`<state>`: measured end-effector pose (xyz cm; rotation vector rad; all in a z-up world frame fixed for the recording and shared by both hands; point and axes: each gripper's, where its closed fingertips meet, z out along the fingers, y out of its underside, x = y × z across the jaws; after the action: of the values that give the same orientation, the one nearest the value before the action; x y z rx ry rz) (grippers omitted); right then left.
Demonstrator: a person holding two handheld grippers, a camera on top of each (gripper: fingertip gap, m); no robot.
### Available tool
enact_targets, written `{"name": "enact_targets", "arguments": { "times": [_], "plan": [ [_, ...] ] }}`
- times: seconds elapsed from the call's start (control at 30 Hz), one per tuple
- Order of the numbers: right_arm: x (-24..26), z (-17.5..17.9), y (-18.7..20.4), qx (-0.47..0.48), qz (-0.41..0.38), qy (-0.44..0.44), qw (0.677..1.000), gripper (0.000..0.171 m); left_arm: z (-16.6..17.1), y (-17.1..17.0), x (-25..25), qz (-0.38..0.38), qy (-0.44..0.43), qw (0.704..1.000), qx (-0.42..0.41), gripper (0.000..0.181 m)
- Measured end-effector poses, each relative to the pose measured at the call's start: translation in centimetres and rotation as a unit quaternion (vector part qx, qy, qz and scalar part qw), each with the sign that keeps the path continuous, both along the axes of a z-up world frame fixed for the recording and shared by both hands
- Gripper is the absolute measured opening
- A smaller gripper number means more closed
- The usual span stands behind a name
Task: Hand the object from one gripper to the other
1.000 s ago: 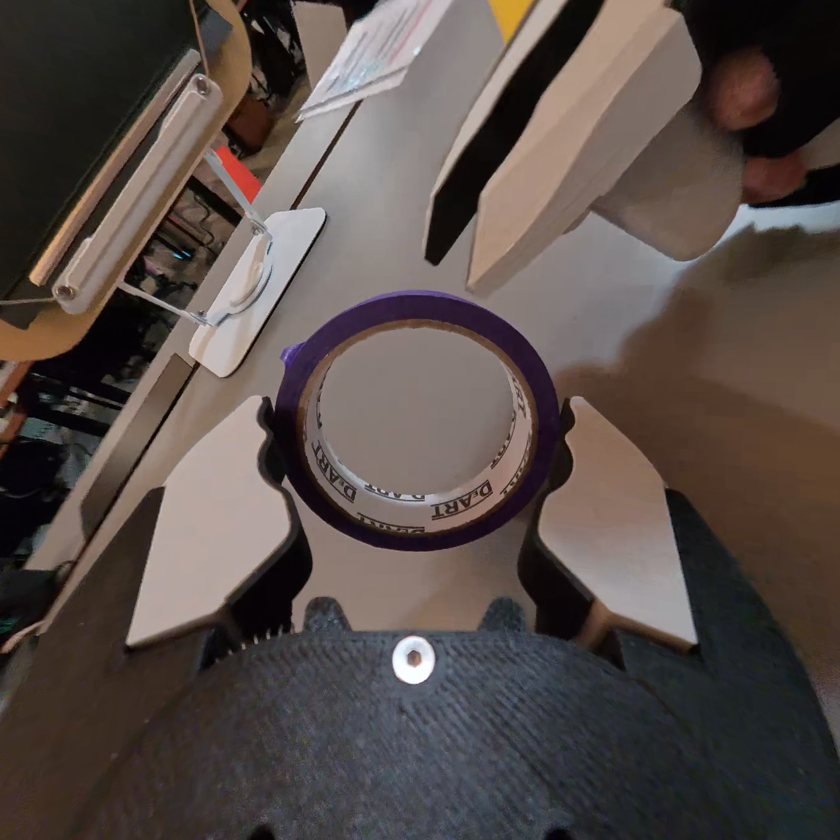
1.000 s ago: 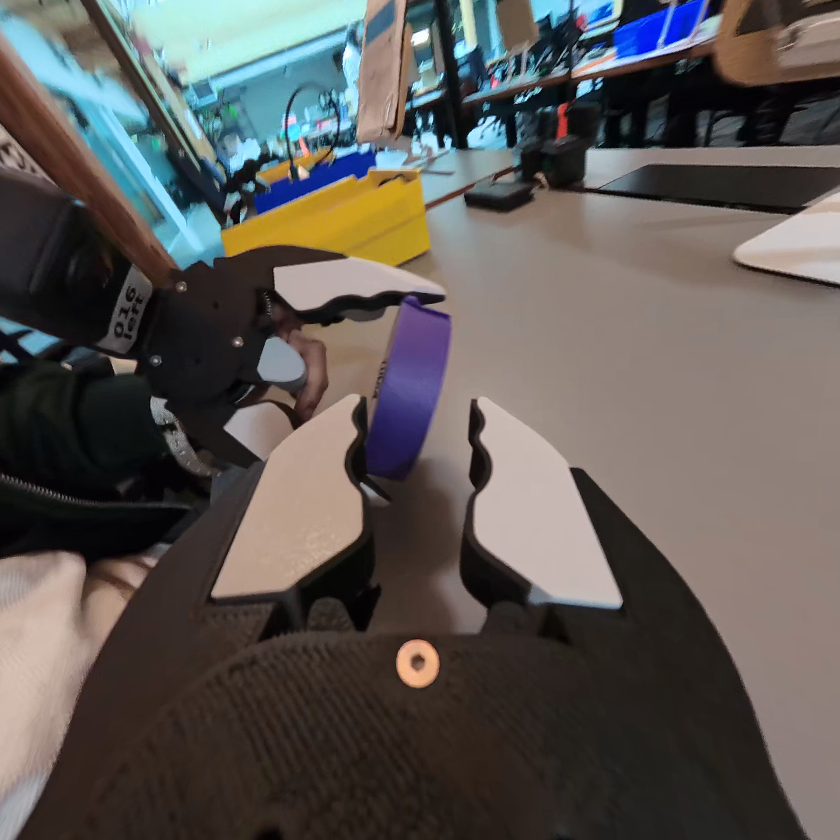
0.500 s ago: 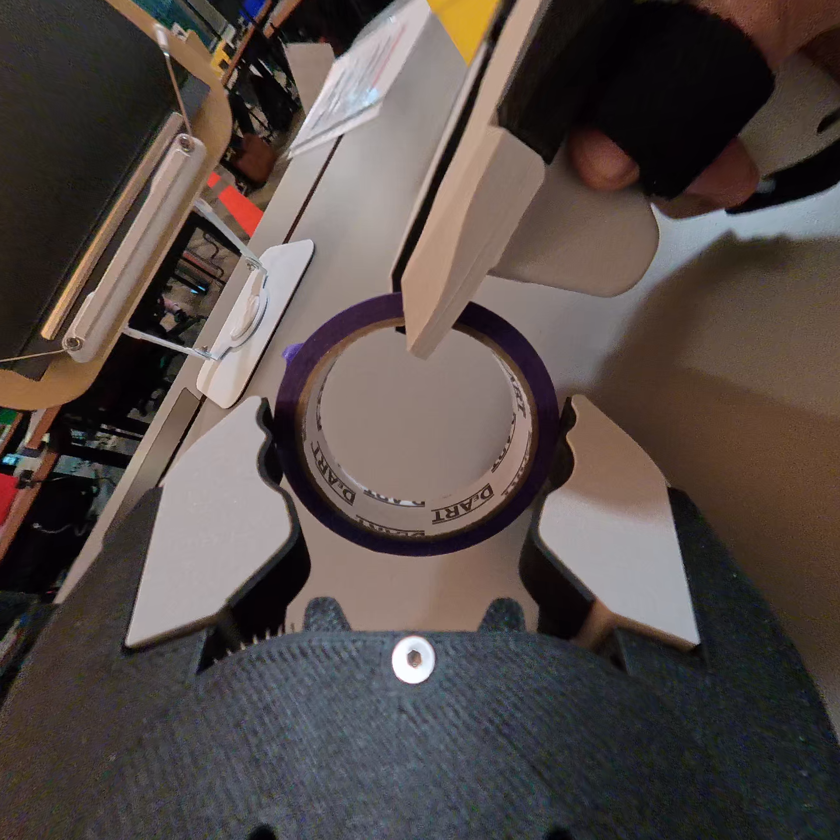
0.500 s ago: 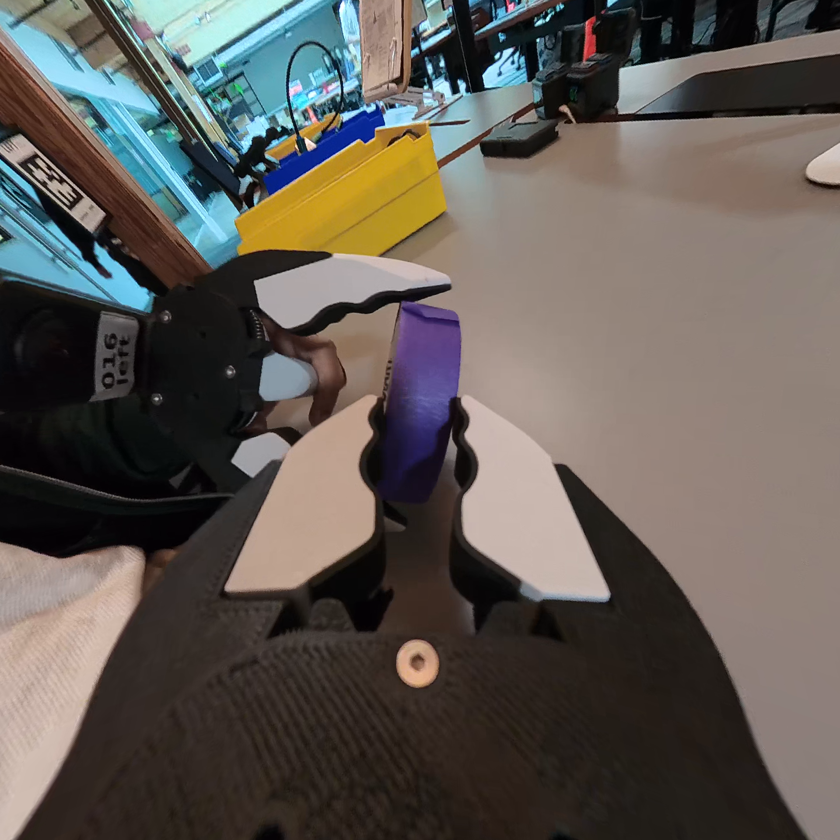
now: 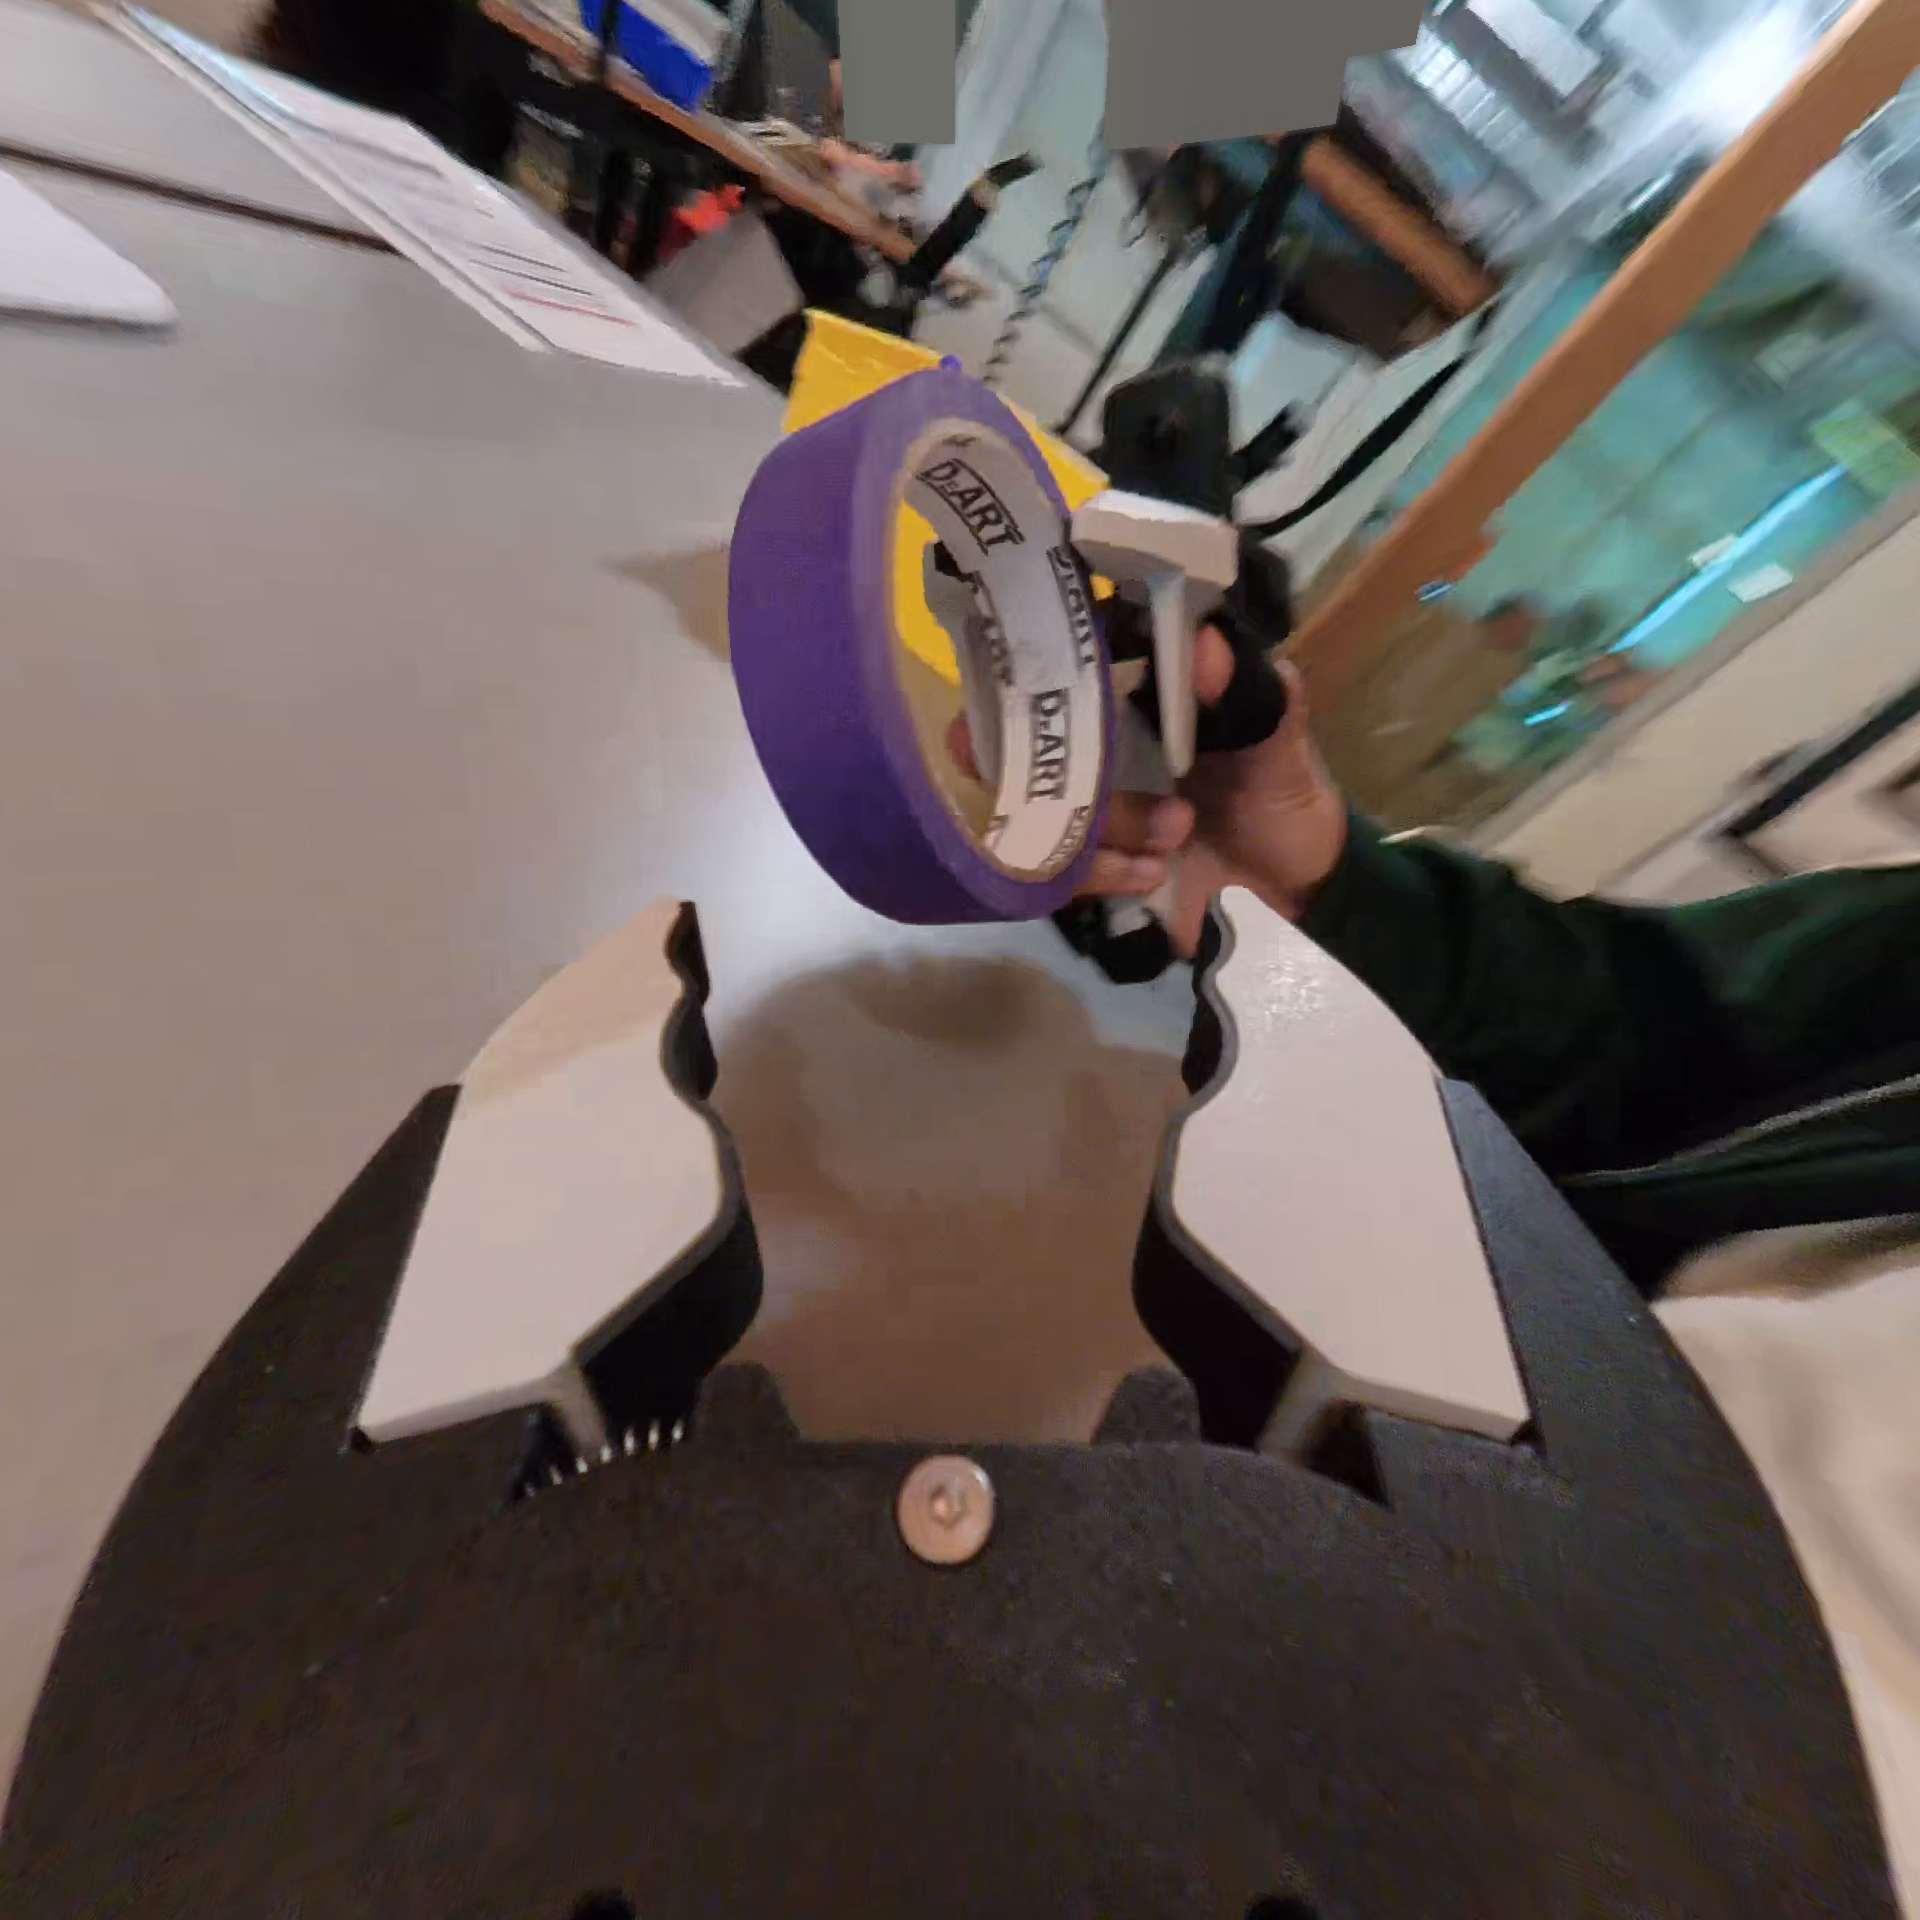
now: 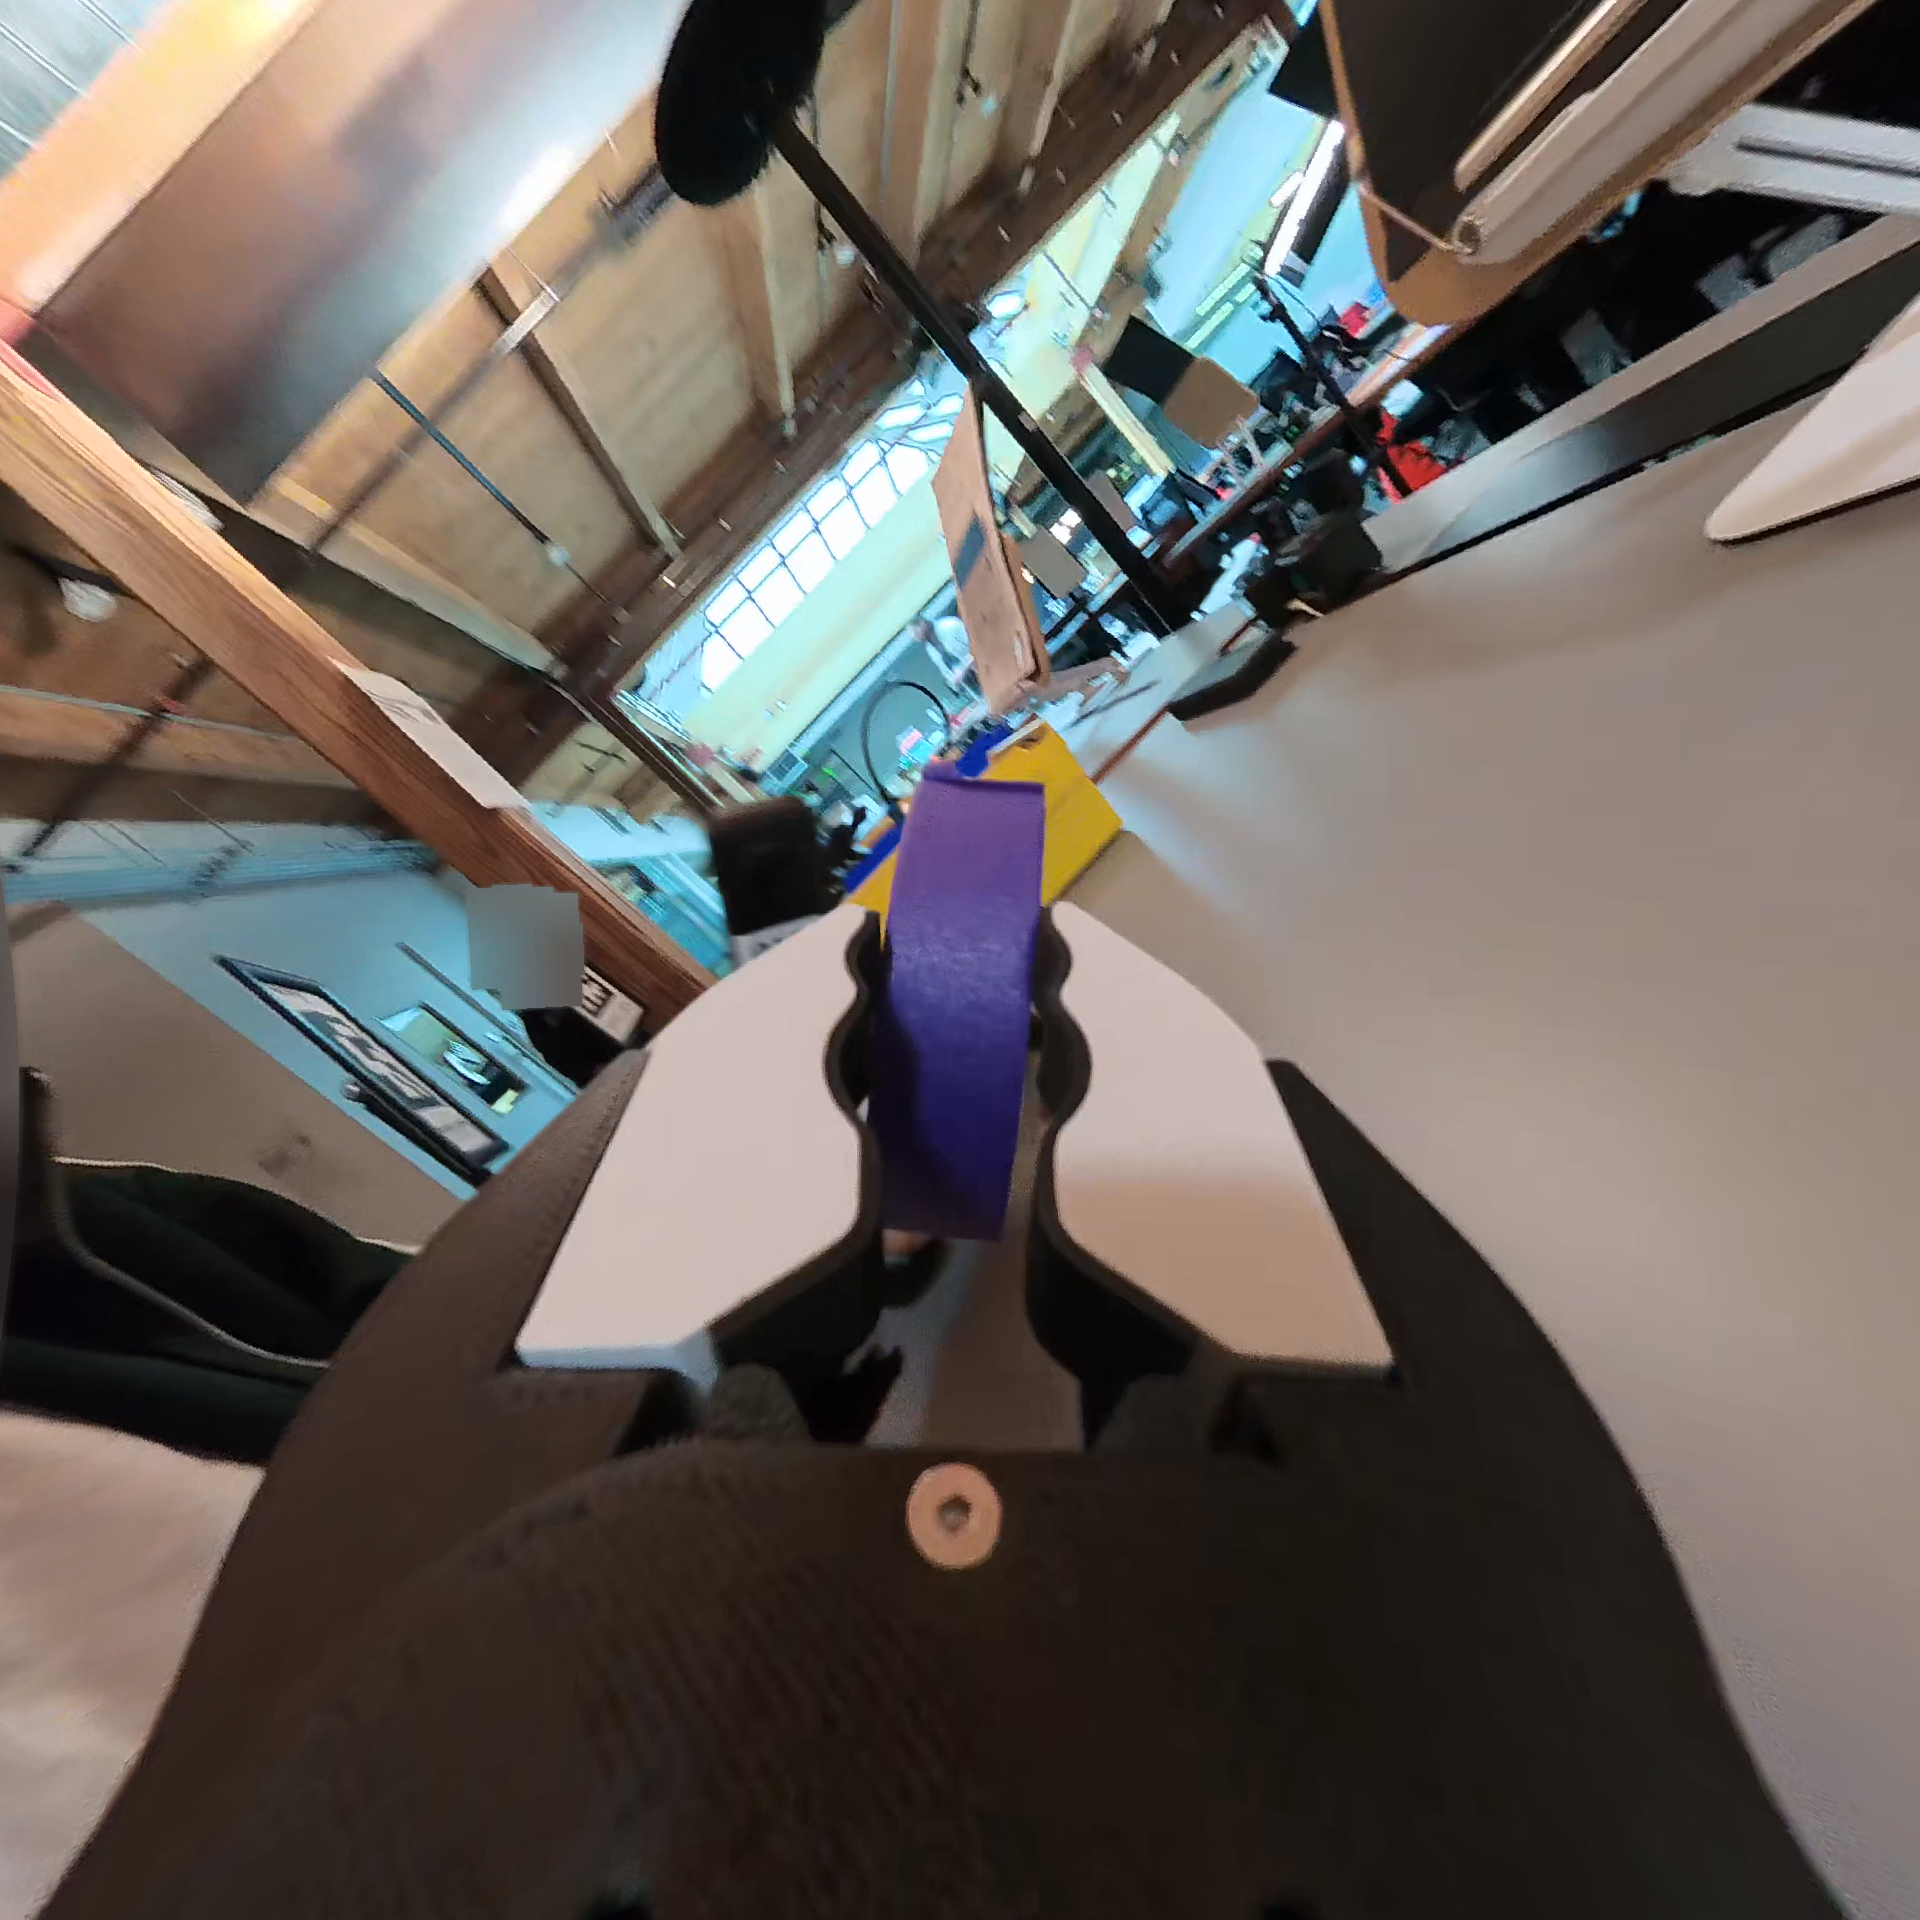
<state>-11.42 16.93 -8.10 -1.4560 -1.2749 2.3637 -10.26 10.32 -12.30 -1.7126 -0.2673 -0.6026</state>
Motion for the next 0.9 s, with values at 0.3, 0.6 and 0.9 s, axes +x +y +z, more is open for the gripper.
{"name": "enact_targets", "arguments": {
  "times": [0.3, 0.6, 0.9],
  "plan": [
    [0.9, 1.7, -1.6, -0.035, 0.036, 0.048, 0.998, 0.028, 2.4, -0.6, 0.9, -0.086, -0.244, 0.961, 0.094, 0.052],
    [0.6, 1.1, -2.2, -0.009, 0.033, 0.044, 0.998, 0.029, 2.9, -1.1, -0.1, -0.061, -0.208, 0.971, 0.104, 0.028],
    [-0.7, -0.1, -1.5, 0.166, -0.066, 0.063, 0.982, 0.081, 2.6, -2.6, -3.3, -0.04, -0.225, 0.97, 0.079, 0.028]
  ]
}}
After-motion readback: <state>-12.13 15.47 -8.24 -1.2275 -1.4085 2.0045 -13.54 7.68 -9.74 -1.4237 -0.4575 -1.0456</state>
